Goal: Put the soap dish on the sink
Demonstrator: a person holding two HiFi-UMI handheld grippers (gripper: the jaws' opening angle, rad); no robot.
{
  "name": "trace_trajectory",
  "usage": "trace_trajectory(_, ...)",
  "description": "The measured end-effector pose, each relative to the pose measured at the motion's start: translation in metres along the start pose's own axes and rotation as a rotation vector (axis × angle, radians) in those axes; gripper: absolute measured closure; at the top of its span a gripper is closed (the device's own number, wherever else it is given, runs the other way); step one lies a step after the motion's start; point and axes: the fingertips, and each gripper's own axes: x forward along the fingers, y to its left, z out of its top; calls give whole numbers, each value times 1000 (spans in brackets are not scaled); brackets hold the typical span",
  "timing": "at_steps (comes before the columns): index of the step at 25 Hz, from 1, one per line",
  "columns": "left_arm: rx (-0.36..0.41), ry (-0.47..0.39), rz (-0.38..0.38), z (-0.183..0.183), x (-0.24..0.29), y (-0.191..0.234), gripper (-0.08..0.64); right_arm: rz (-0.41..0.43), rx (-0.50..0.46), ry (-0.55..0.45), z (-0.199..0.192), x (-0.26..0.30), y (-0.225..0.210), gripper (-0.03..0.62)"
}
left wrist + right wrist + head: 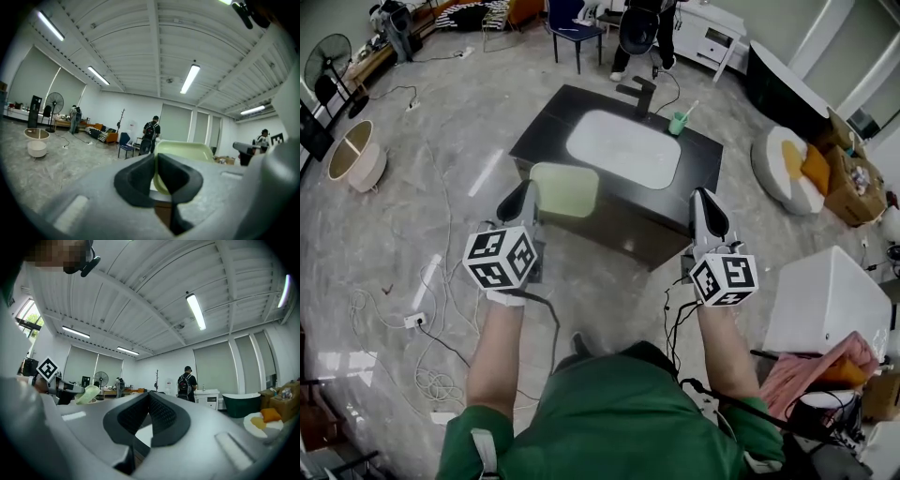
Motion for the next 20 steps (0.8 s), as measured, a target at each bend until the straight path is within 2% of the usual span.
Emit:
trace_trajectory(5,-18,15,20,-4,-4,40,541,19,6,17,-6,23,32,600)
trace_trajectory(12,-38,41,45,-12,20,75,540,67,24,38,-20,73,46,600)
trace_trajectory(20,4,75,98,-3,72,110,540,144,77,30,-36,161,42,600)
